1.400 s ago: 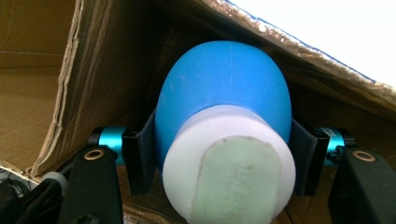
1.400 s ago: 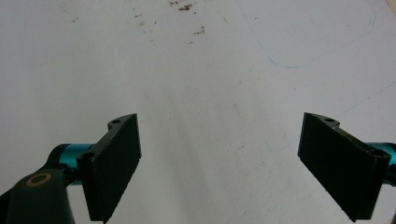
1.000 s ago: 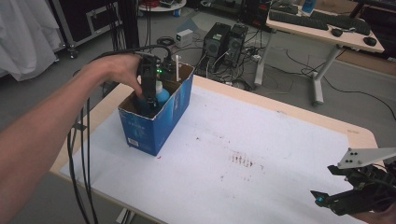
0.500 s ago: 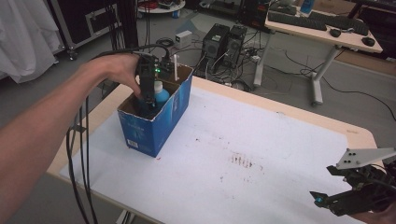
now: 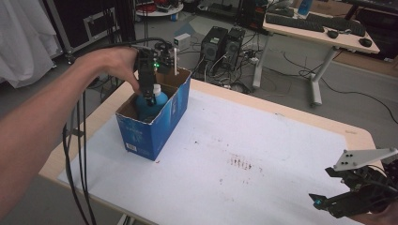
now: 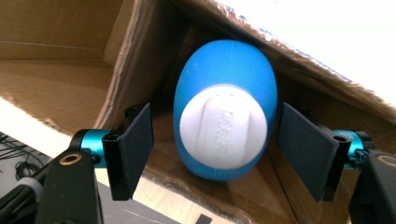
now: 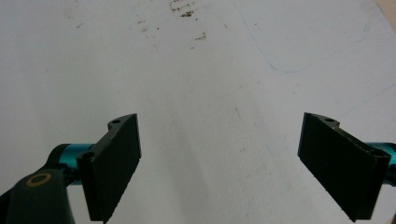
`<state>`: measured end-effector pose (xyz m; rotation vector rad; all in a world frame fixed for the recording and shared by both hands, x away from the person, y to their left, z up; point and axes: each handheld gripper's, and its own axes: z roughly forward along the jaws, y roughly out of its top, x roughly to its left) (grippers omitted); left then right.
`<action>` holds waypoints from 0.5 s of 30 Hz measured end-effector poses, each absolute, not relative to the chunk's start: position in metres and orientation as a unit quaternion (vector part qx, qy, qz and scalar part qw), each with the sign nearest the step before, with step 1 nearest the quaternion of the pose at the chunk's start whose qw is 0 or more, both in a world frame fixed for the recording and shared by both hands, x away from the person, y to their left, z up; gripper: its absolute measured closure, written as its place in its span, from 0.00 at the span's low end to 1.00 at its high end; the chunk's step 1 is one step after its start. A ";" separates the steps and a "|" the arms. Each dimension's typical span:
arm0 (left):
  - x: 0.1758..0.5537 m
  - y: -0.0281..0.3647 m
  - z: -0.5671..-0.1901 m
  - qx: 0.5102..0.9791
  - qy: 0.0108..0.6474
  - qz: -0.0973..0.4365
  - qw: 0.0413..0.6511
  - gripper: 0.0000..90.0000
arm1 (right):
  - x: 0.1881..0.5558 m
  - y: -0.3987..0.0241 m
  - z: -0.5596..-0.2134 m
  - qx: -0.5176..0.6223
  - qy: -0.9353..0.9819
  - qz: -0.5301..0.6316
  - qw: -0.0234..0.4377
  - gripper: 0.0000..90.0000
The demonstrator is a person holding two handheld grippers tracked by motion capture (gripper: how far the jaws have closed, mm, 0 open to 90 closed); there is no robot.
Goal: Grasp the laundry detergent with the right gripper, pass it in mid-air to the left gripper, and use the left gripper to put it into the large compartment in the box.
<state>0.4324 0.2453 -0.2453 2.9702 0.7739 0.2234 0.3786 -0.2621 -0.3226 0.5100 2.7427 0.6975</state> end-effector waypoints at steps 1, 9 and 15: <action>0.432 0.245 -0.243 0.964 0.251 0.076 0.032 0.31 | 0.379 -0.262 -0.323 0.174 0.945 0.241 0.133 0.14; 0.430 0.240 -0.219 0.964 0.247 0.094 0.033 0.31 | 0.378 -0.262 -0.322 0.176 0.945 0.241 0.133 0.14; 0.425 0.221 -0.197 0.970 0.222 0.097 0.033 0.31 | 0.377 -0.261 -0.322 0.176 0.945 0.241 0.133 0.14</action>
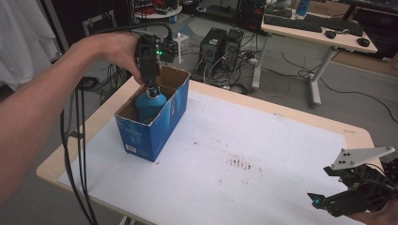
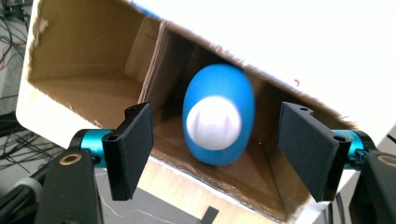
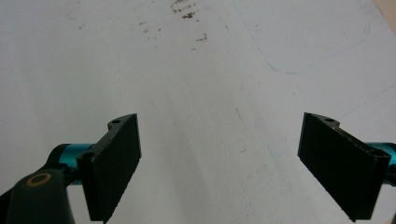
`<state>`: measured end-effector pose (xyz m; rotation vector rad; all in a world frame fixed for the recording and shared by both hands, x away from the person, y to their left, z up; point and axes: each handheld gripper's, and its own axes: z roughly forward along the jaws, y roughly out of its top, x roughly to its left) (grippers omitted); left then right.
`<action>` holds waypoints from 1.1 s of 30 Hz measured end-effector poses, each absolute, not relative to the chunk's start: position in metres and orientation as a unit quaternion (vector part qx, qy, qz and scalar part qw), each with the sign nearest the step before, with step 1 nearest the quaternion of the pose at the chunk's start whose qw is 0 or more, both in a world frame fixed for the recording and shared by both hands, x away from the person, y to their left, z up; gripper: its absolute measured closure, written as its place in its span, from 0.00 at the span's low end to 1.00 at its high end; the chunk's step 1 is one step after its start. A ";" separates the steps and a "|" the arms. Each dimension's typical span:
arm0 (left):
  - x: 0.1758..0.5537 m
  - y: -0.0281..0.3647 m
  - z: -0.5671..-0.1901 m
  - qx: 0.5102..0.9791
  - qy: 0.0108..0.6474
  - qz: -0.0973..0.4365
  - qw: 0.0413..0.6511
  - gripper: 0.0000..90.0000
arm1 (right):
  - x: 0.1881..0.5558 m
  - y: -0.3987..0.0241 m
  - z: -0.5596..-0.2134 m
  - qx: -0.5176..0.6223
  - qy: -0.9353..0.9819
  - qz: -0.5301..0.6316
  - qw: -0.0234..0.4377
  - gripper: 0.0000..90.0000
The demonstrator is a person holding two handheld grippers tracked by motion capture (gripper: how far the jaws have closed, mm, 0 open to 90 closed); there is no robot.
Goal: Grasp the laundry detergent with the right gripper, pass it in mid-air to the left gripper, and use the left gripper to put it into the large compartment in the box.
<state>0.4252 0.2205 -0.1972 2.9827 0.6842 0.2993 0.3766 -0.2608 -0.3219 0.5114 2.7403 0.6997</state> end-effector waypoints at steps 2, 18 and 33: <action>0.424 0.211 -0.192 0.971 0.214 0.100 0.037 0.31 | 0.377 -0.261 -0.322 0.174 0.946 0.240 0.133 0.14; 0.423 0.112 -0.183 0.988 0.116 0.097 0.041 0.27 | 0.376 -0.257 -0.320 0.173 0.946 0.239 0.134 0.14; 0.419 0.034 -0.224 0.994 0.059 0.087 0.035 0.21 | 0.379 -0.245 -0.317 0.166 0.949 0.231 0.137 0.14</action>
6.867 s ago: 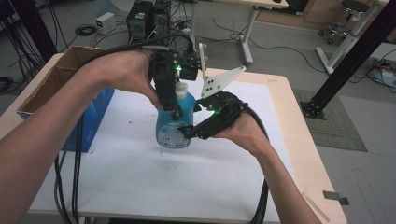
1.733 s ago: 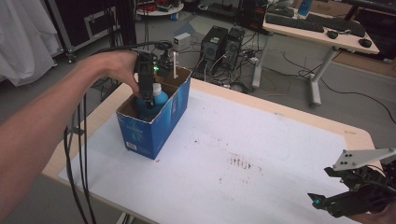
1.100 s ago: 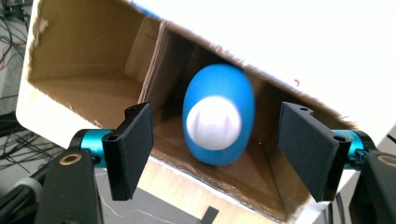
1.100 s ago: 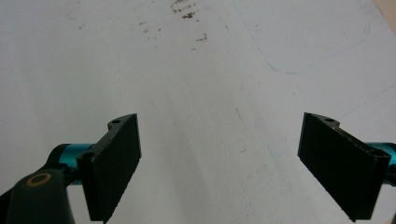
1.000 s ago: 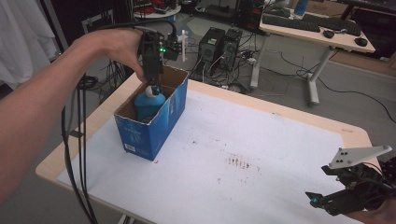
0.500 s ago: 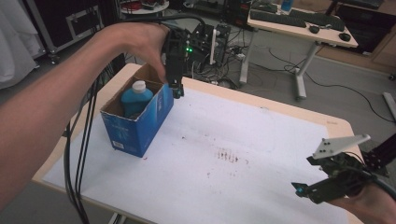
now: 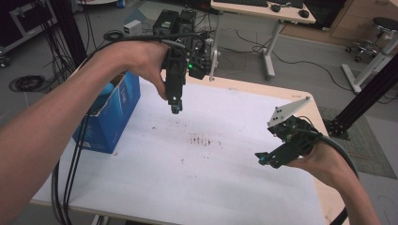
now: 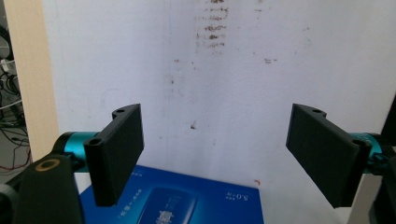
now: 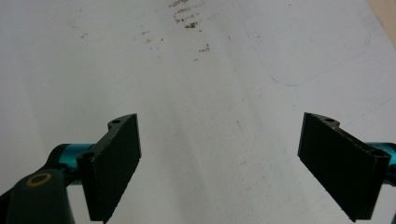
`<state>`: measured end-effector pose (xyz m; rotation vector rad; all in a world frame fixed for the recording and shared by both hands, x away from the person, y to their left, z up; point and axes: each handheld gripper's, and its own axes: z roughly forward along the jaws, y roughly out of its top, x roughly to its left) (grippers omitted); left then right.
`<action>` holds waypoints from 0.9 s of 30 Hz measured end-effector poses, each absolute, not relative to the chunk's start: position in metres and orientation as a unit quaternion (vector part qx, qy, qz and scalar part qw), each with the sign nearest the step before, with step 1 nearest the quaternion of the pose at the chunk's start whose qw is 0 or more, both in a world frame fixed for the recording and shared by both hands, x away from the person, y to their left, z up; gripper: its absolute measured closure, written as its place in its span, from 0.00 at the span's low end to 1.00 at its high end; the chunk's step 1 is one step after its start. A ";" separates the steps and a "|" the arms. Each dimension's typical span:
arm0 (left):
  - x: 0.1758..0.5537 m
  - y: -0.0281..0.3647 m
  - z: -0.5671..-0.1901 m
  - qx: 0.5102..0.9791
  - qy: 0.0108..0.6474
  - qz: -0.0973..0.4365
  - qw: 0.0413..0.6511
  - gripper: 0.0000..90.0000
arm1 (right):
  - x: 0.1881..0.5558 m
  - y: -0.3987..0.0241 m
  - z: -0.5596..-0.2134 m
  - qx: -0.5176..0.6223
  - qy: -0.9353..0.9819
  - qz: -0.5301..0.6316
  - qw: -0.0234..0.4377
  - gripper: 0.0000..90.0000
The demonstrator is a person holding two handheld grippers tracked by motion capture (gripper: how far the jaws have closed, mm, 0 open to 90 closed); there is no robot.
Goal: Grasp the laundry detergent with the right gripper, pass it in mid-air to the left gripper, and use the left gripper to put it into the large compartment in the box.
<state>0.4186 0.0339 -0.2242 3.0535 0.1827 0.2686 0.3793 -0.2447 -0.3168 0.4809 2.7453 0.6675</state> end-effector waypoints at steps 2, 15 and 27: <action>0.418 0.026 -0.237 0.994 0.056 0.084 0.029 0.21 | 0.379 -0.245 -0.317 0.168 0.949 0.229 0.137 0.14; 0.415 0.008 -0.293 0.996 0.056 0.064 0.031 0.18 | 0.381 -0.244 -0.317 0.177 0.948 0.227 0.137 0.14; 0.415 -0.003 -0.303 0.997 0.046 0.064 0.025 0.18 | 0.381 -0.241 -0.320 0.174 0.950 0.221 0.137 0.14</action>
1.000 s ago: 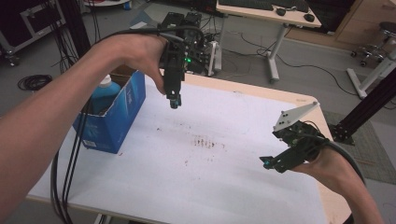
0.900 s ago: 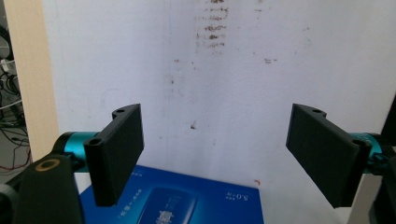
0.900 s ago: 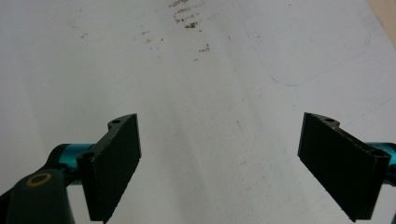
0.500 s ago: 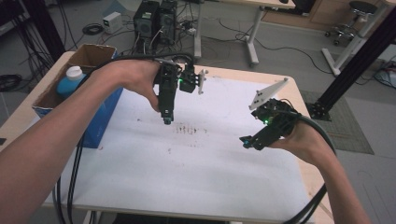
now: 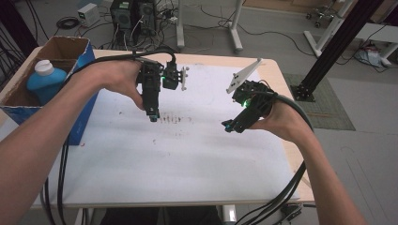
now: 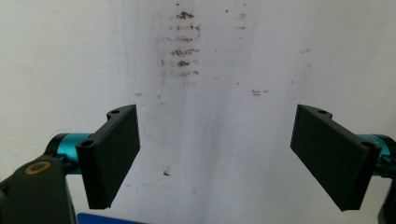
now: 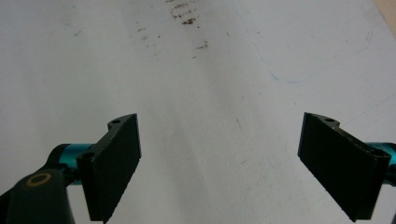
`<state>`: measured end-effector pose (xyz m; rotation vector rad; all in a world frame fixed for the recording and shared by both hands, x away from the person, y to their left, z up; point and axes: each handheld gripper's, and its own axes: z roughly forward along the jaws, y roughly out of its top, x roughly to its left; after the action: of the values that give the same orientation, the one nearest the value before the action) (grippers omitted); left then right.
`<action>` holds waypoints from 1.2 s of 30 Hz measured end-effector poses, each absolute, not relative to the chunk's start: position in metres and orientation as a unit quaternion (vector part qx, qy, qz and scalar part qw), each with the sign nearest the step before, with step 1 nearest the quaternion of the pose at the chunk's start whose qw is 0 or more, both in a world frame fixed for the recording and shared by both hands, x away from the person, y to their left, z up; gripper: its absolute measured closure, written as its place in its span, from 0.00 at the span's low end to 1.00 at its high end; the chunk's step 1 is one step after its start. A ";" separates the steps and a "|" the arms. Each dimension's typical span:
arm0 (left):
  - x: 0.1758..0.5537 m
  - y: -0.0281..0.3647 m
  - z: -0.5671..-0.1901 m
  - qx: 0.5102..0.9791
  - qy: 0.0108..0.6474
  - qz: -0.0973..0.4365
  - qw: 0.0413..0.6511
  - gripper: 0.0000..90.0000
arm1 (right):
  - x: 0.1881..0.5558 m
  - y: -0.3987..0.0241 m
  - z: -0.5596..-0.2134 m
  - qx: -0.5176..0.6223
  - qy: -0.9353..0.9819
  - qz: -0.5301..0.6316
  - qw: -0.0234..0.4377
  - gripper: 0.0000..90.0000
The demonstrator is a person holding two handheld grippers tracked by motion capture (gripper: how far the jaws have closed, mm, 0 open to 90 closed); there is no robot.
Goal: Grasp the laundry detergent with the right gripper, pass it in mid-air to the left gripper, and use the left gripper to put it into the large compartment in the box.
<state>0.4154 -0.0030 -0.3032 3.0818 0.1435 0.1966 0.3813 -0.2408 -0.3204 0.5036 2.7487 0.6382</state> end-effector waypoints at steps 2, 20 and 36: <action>0.415 -0.005 -0.305 0.997 0.044 0.062 0.024 0.18 | 0.381 -0.241 -0.321 0.175 0.950 0.221 0.138 0.14; 0.416 -0.003 -0.313 0.997 0.041 0.057 0.027 0.18 | 0.382 -0.237 -0.323 0.173 0.950 0.223 0.136 0.14; 0.415 -0.004 -0.312 0.997 0.038 0.056 0.026 0.18 | 0.381 -0.237 -0.322 0.171 0.950 0.221 0.138 0.14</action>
<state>0.4146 -0.0039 -0.3123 3.0823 0.1165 0.1719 0.3815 -0.2372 -0.3218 0.4958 2.7474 0.6403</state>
